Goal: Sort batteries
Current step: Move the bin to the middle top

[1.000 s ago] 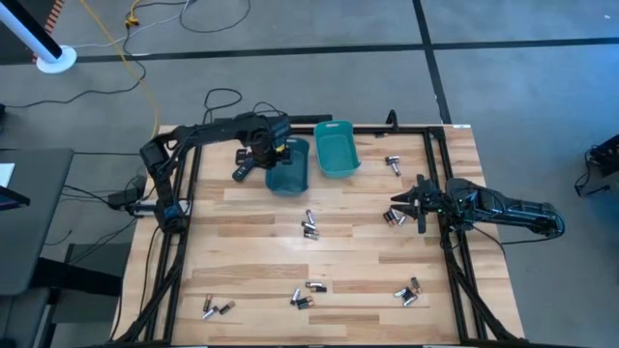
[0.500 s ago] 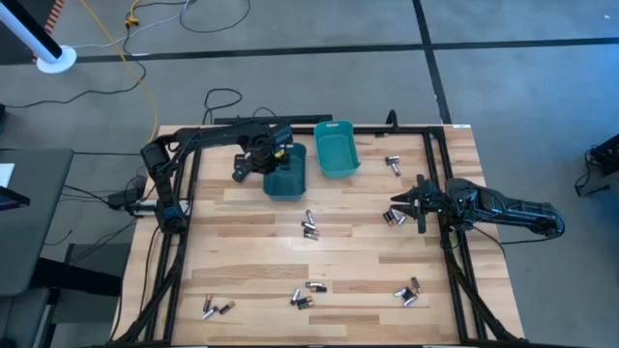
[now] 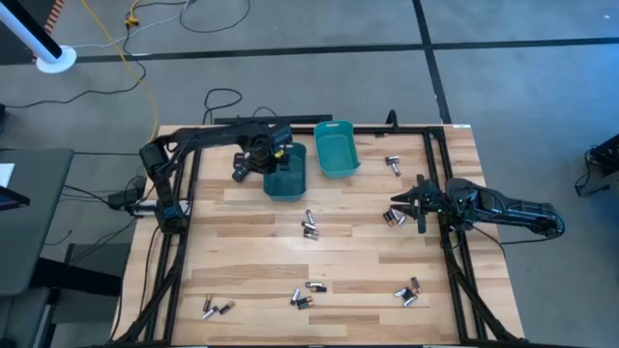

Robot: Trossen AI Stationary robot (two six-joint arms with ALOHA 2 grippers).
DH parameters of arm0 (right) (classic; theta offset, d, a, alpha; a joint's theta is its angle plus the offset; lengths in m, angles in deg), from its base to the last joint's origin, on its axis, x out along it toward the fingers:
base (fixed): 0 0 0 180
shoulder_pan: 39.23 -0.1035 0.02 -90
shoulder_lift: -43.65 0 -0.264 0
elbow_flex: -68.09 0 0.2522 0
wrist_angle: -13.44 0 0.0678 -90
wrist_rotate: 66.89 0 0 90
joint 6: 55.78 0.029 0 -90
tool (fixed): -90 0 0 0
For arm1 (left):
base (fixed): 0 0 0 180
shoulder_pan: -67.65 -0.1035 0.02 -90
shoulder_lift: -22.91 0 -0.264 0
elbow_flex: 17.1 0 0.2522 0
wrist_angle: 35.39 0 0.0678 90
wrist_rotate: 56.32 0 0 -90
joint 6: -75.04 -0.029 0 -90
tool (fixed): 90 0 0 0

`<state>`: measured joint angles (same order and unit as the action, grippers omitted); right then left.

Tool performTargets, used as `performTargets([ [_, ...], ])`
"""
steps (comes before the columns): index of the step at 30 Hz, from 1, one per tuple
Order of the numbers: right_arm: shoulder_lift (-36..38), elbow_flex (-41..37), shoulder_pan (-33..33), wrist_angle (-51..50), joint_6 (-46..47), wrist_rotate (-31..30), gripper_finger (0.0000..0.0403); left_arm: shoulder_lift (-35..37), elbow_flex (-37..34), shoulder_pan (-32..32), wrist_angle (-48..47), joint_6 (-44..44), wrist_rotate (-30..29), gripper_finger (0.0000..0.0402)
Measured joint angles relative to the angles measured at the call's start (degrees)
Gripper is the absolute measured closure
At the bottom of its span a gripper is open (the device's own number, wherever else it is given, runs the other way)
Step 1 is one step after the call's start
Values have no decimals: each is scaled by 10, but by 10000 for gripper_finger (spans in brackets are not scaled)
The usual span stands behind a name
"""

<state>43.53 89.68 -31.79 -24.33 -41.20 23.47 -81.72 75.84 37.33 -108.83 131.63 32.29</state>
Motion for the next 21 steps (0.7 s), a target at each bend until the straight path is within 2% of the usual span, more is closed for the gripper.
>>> performTargets([
  [8,0,0,0,0,0,0,264,72,0,0,-14,-54,0,294],
  [21,0,0,0,0,0,0,264,234,0,21,-1,-290,-17,294],
])
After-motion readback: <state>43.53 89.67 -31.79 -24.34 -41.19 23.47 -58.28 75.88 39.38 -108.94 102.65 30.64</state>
